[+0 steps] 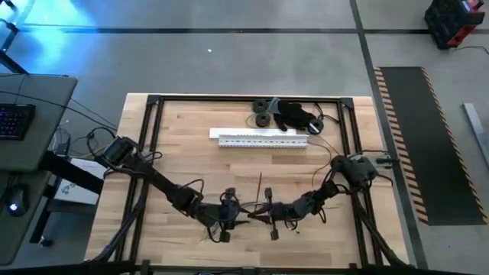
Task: Ziptie cables
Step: Wrap the cables together using a black zip tie
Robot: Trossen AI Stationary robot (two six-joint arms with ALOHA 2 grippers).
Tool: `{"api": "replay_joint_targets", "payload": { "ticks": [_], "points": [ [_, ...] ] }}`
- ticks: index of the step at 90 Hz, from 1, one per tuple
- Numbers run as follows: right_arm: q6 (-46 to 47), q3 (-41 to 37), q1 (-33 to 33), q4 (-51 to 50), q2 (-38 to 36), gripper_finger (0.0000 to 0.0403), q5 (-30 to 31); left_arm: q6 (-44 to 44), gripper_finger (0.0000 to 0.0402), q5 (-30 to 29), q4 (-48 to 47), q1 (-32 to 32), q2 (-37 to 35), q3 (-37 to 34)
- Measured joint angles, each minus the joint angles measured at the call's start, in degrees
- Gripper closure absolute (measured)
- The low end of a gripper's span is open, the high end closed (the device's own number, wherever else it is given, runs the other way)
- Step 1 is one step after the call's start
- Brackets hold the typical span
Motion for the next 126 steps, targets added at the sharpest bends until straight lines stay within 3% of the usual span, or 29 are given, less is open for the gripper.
{"api": "replay_joint_targets", "payload": {
  "ticks": [29, 63, 77, 85, 97, 126],
  "points": [
    [0.07, 0.0, -0.01, 0.35, 0.0, 0.0403, -0.12, 0.35, 0.0289, -1.82, 7.52, 1.04, 3.15, 0.02],
    [0.03, -0.09, -0.04, 0.39, 0.07, 0.0403, 0.16, 0.41, 0.0393, -4.37, 10.01, 0.92, 4.92, 0.02],
    [0.06, -0.07, -0.01, -0.3, 0.07, 0.0403, 0.7, 1.78, 0.04, -4.91, 10.79, 0.9, 4.96, 0.02],
    [2.38, 0.09, 0.05, -2.04, 0.04, 0.0398, 4.3, 1.84, 0.0401, -5.68, 10.83, 1.09, 5.03, 0.02],
    [4.63, 0.07, -0.05, -4.54, -0.07, 0.0362, 6.05, 1.84, 0.0401, -5.66, 11.03, 1.29, 5.03, 0.02],
    [-1.48, 0.04, 2.88, -5.85, -0.07, 0.0217, 8.14, 1.84, 0.0401, -5.04, 10.37, 1.41, 5.03, 0.02]
  ]
}}
